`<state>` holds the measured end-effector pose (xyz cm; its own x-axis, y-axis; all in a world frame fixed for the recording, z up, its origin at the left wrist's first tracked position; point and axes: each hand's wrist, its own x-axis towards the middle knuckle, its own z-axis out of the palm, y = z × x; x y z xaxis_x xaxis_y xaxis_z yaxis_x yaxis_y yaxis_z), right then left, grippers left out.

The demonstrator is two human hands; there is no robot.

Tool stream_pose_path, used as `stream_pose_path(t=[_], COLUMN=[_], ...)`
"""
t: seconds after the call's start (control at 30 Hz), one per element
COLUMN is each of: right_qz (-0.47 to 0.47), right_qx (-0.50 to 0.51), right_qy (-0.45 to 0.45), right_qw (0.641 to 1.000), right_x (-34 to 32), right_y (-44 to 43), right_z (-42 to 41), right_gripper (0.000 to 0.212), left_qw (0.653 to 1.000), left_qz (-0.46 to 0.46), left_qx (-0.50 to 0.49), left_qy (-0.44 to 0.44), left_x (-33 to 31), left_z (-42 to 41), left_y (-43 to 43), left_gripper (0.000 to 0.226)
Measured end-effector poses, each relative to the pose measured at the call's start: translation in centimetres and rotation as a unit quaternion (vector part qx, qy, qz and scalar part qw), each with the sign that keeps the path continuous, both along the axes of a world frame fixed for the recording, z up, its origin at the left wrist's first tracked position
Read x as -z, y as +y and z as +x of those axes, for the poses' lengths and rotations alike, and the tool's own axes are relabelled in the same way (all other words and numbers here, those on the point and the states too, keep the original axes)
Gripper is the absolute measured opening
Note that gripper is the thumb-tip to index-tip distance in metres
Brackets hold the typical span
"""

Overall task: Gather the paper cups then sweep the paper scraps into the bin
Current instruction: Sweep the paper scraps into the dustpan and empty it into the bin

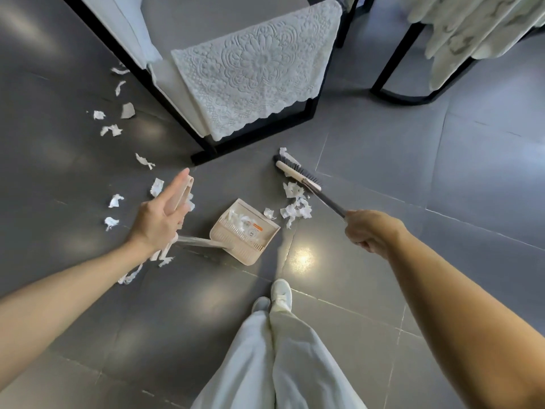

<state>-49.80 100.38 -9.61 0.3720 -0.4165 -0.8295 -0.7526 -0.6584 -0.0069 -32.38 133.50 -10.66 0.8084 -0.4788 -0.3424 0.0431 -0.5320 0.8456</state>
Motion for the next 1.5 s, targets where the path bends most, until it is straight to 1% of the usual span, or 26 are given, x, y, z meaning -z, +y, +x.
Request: stream_pose_path(t=[0.07,0.23,0.33,0.43,0.5,0.53,0.63,0.67,0.73,0.8,0.83,0.87,0.93,1.07,1.13,1.27,1.33,1.4,1.43,1.5], right_qz=[0.028,0.075,0.063,0.057,0.057,0.060,0.078,0.086,0.100,0.141,0.168,0.187,0.202,0.199,0.188,0.153,0.132,0.109,0.100,0.103], right_qx=[0.011,0.122,0.119,0.139,0.159,0.168,0.186,0.199,0.237,0.280,0.306,0.333,0.367,0.397,0.418,0.448,0.446,0.418,0.401,0.375], right_qy=[0.009,-0.003,-0.028,-0.054,-0.061,-0.059,-0.050,-0.050,-0.043,-0.033,-0.036,-0.042,-0.047,-0.071,-0.087,-0.111,-0.108,-0.091,-0.083,-0.070], right_qw=[1.000,0.990,0.991,0.987,0.984,0.982,0.978,0.975,0.965,0.949,0.936,0.923,0.907,0.893,0.884,0.874,0.879,0.897,0.907,0.918], right_x=[-1.2,-4.8,-5.3,-4.4,-2.9,-1.9,1.3,2.0,2.8,2.4,1.9,1.2,-0.8,-4.4,-4.5,-3.0,-1.9,-0.8,-0.4,0.1], right_y=[-1.1,-3.9,-2.7,-0.1,2.3,3.9,9.3,11.0,14.1,16.4,17.1,17.4,17.4,17.6,17.9,18.2,18.7,20.0,20.8,22.8], right_z=[-1.7,-4.8,-3.9,-1.5,-0.1,0.2,-0.3,-1.0,-2.6,-4.3,-5.1,-6.0,-7.4,-9.8,-10.5,-10.9,-11.0,-10.9,-10.8,-10.2], right_gripper=[0.056,0.061,0.052,0.040,0.042,0.045,0.051,0.054,0.055,0.043,0.036,0.033,0.034,0.043,0.047,0.051,0.050,0.044,0.045,0.055], left_qw=[1.000,0.999,0.996,0.994,0.994,0.995,0.994,0.994,0.992,0.989,0.989,0.989,0.989,0.990,0.990,0.984,0.983,0.982,0.981,0.980], left_qz=[0.000,-0.030,-0.029,-0.023,-0.013,-0.017,-0.074,-0.081,-0.077,-0.080,-0.072,-0.060,-0.050,-0.058,-0.054,-0.036,-0.017,-0.020,-0.020,-0.012], left_qx=[0.001,0.029,0.071,0.093,0.084,0.080,0.074,0.072,0.092,0.118,0.129,0.137,0.140,0.128,0.131,0.170,0.174,0.182,0.186,0.190], left_qy=[-0.003,-0.029,-0.046,-0.058,-0.065,-0.058,0.009,0.021,0.026,0.029,0.020,0.004,-0.012,-0.013,-0.022,-0.041,-0.053,-0.048,-0.049,-0.063], left_x=[-0.4,-0.4,-0.5,-0.2,0.0,0.2,0.7,0.8,1.0,1.2,1.2,1.2,1.1,0.8,0.6,-0.2,-0.4,-0.4,-0.3,0.0], left_z=[0.1,-0.1,-0.1,0.0,0.6,1.0,2.5,2.8,3.1,3.1,3.0,3.0,3.2,3.3,3.3,2.8,2.4,2.0,1.9,2.0], left_y=[-0.5,-2.0,-2.3,-2.2,-2.0,-1.9,-1.6,-1.6,-1.9,-2.2,-2.2,-2.1,-1.8,-1.1,-0.8,0.4,1.4,2.4,2.8,3.2], left_gripper=[0.070,0.067,0.069,0.070,0.072,0.073,0.071,0.070,0.069,0.068,0.069,0.069,0.069,0.068,0.068,0.067,0.066,0.066,0.066,0.066])
